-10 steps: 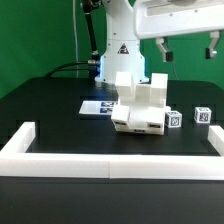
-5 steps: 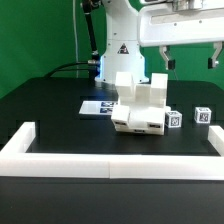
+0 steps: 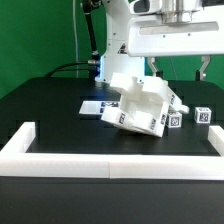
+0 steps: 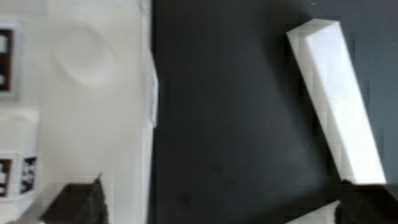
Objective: Assemble chair
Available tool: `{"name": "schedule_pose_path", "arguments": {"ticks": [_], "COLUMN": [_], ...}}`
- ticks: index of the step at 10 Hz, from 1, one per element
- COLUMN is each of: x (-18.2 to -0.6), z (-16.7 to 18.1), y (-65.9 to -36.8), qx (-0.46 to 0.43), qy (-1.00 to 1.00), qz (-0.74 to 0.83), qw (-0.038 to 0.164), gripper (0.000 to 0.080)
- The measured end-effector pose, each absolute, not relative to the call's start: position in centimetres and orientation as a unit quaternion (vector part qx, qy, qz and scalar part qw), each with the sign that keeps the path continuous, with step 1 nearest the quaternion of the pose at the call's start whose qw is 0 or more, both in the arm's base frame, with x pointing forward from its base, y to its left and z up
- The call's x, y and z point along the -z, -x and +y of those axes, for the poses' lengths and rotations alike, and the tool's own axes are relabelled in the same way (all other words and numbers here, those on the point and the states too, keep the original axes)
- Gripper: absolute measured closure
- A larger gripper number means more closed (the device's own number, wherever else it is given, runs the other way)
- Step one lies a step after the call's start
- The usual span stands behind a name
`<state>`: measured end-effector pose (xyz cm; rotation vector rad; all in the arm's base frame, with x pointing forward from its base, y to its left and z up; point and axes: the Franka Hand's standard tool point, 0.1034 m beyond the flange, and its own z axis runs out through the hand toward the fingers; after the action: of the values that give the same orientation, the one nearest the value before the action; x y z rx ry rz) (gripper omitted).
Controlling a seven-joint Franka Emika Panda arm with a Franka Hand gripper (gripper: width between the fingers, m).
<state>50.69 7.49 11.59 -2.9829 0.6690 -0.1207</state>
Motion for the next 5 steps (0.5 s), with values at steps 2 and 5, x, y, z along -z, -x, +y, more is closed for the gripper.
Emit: {"name": "schedule_pose_path", "arguments": {"ticks": [2,5], "x": [-11.0,-10.7], "z": [7.1,6.1], "y": [-51.3,-52.3], "qx": [0.04,0.046], "qy": [0.977,0.979], "qz": [0.204,0.194], "qw": [0.036,0.032], "gripper": [0.0151,0.015]}}
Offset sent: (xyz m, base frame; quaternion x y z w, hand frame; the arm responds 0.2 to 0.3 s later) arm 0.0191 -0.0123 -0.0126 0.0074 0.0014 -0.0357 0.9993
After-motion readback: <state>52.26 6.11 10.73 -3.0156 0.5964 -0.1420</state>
